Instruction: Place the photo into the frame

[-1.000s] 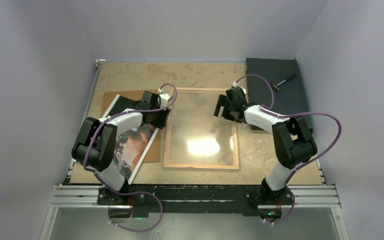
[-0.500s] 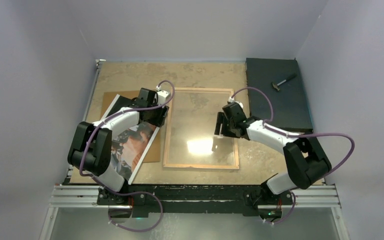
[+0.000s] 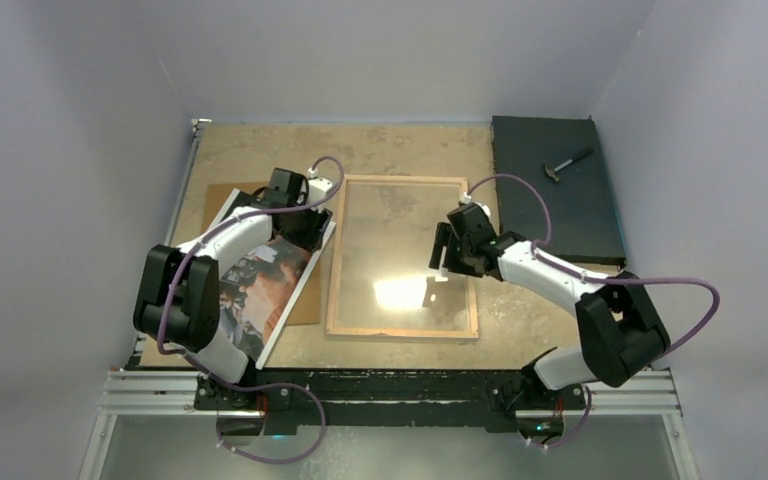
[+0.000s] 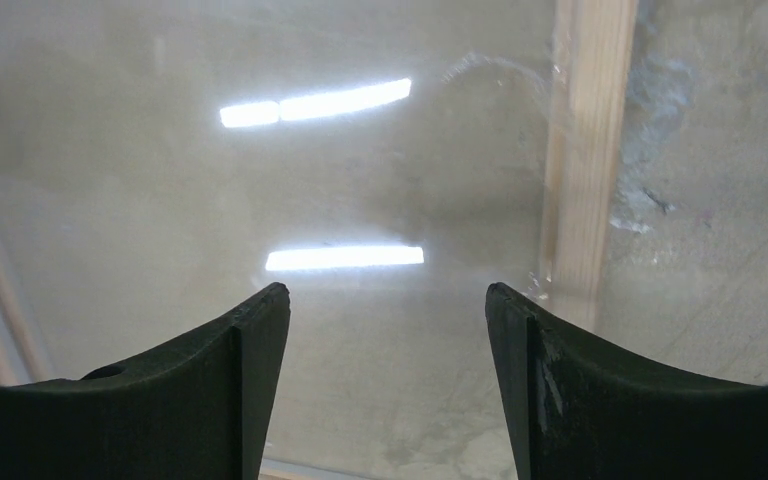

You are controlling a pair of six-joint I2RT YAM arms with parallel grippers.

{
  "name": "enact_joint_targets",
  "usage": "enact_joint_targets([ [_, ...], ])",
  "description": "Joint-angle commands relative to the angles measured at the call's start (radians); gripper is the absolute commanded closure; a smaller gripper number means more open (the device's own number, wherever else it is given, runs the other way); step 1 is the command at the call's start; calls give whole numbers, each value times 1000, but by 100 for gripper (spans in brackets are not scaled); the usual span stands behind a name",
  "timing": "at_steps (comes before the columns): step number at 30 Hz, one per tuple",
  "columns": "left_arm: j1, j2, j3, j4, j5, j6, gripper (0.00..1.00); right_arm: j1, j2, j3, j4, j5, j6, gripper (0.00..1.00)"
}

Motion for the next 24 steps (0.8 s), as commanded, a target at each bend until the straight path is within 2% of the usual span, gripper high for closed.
enact_joint_targets([
  [1, 72, -41, 136, -74, 45, 35, 49, 56, -2, 151, -2, -18, 24, 24],
  [6, 197, -27, 264, -210, 13, 115, 33, 216, 164, 345, 45, -34, 82, 20],
  [10, 357, 17, 332, -289, -45, 215, 24, 371, 390, 598, 43, -46, 111, 15],
  [14, 546, 61, 347, -267, -127, 318, 23, 441, 597, 821, 29, -115, 141, 12],
  [17, 642, 97, 337, -222, -173, 365, 24, 453, 685, 912, 29, -129, 157, 12],
  [24, 689, 111, 183, -39, -271, 394, 30, 453, 777, 975, -4, -143, 195, 12],
])
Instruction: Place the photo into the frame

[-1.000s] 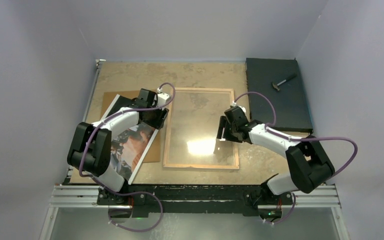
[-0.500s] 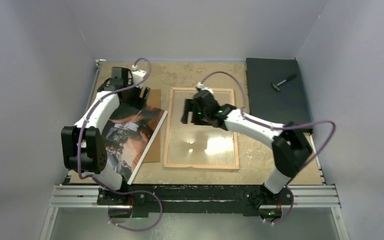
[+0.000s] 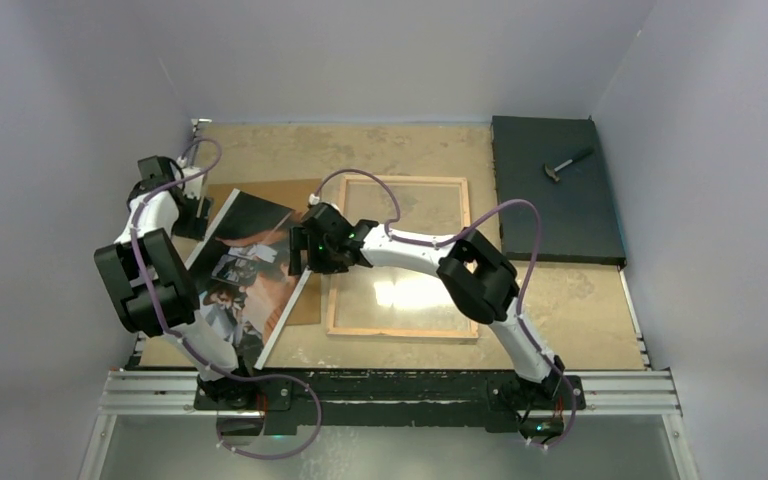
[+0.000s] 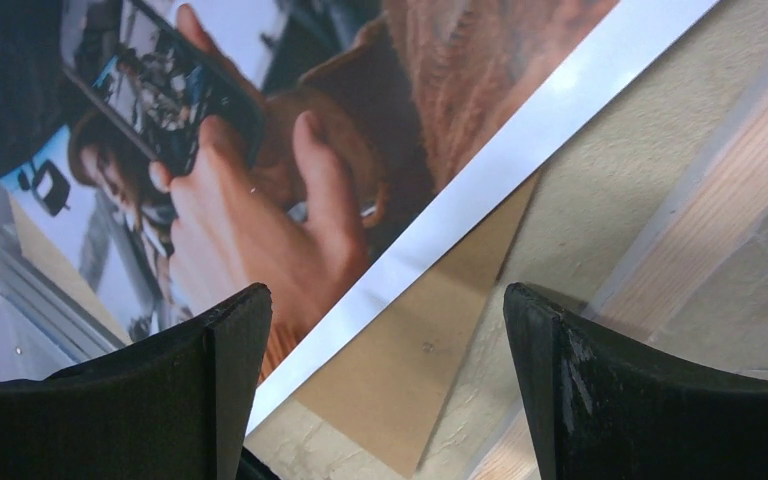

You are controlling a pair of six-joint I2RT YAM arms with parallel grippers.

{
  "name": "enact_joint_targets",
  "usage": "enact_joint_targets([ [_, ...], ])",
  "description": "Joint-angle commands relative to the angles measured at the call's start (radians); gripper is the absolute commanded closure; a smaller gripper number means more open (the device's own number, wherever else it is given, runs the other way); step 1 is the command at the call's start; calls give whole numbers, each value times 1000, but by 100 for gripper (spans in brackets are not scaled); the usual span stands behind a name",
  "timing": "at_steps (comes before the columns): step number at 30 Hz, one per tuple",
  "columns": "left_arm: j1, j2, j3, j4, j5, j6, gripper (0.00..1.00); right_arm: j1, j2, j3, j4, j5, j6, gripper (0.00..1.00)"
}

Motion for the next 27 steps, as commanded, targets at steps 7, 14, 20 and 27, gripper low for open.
enact_joint_targets([
  [7, -9, 0, -169, 280, -162, 37, 34, -35, 10, 43, -74, 129, 66, 10],
  [14, -10, 49, -193, 275, -127, 8, 39, -62, 62, 106, -68, 193, 83, 9],
  [20, -11, 69, -235, 273, -103, 4, 45, -73, 111, 138, -54, 183, 109, 9],
  [27, -10, 78, -254, 267, -91, 1, 48, -103, 120, 105, 21, 104, 202, 10],
])
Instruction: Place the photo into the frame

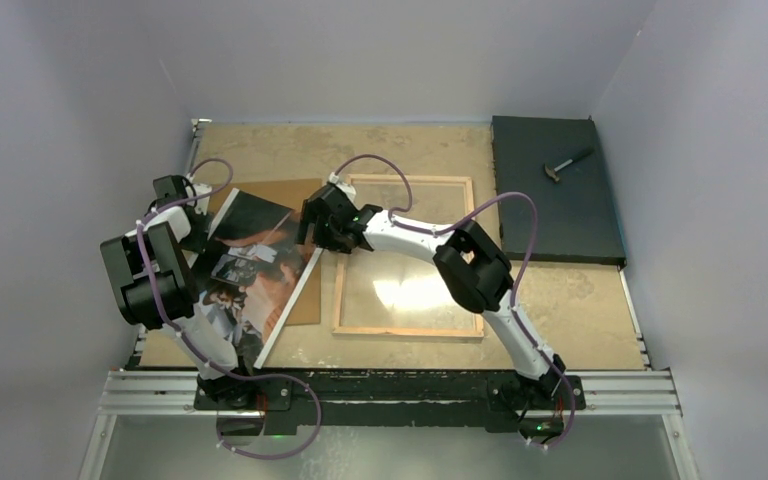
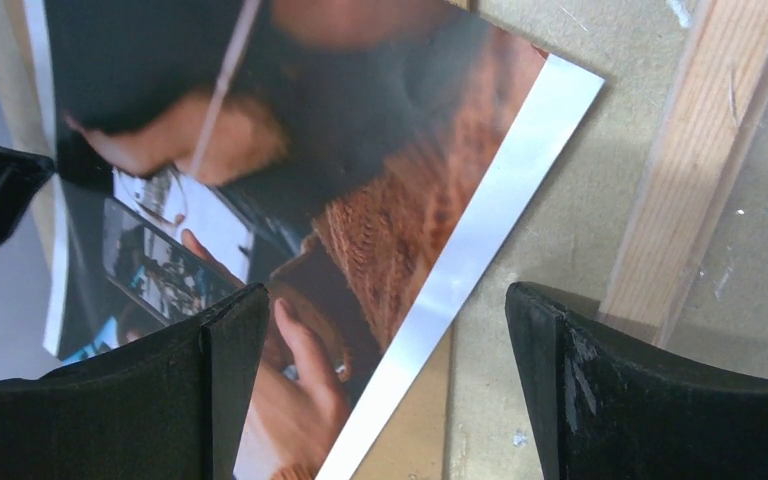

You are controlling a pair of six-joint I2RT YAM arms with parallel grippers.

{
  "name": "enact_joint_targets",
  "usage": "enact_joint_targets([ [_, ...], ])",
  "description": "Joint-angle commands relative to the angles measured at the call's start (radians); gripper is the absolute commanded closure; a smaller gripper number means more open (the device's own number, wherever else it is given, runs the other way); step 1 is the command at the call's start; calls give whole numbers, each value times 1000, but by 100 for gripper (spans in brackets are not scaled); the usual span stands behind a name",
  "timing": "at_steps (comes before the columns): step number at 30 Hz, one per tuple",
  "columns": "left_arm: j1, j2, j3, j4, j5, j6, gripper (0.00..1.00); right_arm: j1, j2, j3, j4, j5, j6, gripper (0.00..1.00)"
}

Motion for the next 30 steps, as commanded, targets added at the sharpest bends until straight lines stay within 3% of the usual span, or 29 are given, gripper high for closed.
enact_joint_targets([
  [1, -1, 24, -41, -19, 36, -14, 48, -25, 20, -31, 58, -62, 89, 10],
  [11, -5, 2, -51, -40, 48, -19, 48, -63, -52, -168, 325, -225, 229, 10],
  [25, -22, -10, -59, -52, 46, -23, 48, -72, -167, -362, 682, -311, 263, 15],
  [30, -28, -21, -58, -58, 44, -25, 48, -72, -153, -341, 698, -330, 250, 19],
])
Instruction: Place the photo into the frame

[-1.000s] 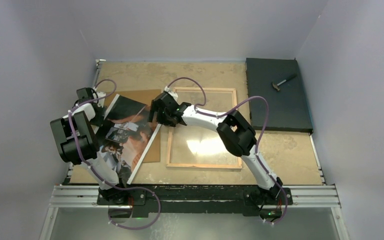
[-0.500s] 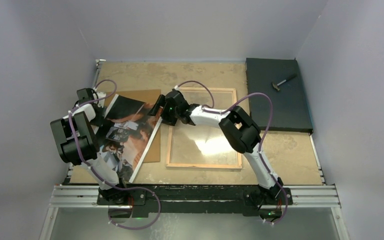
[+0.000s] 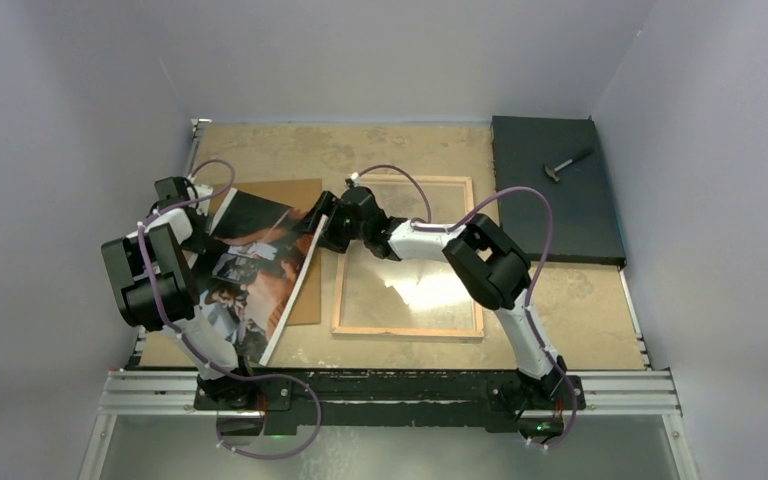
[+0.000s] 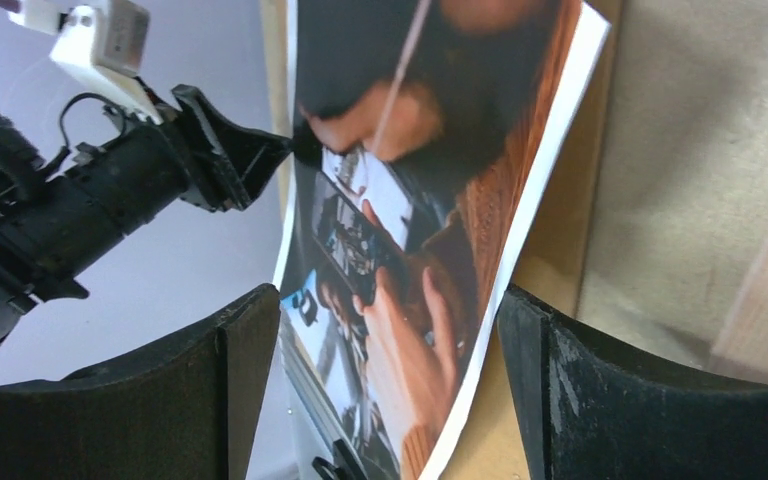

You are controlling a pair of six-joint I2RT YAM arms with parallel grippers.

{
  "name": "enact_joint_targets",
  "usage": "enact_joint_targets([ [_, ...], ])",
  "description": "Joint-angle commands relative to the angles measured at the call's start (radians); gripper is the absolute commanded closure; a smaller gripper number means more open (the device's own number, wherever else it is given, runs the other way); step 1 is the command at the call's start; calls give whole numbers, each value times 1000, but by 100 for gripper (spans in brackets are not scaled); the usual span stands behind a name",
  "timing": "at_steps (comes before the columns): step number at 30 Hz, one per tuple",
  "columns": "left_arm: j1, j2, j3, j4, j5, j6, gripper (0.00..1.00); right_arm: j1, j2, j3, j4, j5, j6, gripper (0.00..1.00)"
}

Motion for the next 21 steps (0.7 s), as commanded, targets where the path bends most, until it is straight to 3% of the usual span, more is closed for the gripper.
enact_joint_targets([
  [1, -20, -6, -32, -82, 46, -25, 48, 3, -58, 10, 97, -34, 0, 21],
  [5, -21, -11, -16, -98, 46, -28, 48, 3, -42, 24, 85, -36, -5, 34],
  [12, -22, -67, 66, -203, 100, -45, 45, 3, 4, 78, 6, -16, -26, 74],
  [18, -21, -94, 146, -283, 110, -63, 38, -1, -66, 122, -95, 57, -150, 99],
  [21, -21, -104, 236, -333, 99, -86, 27, -10, -137, 165, -168, 120, -265, 100],
])
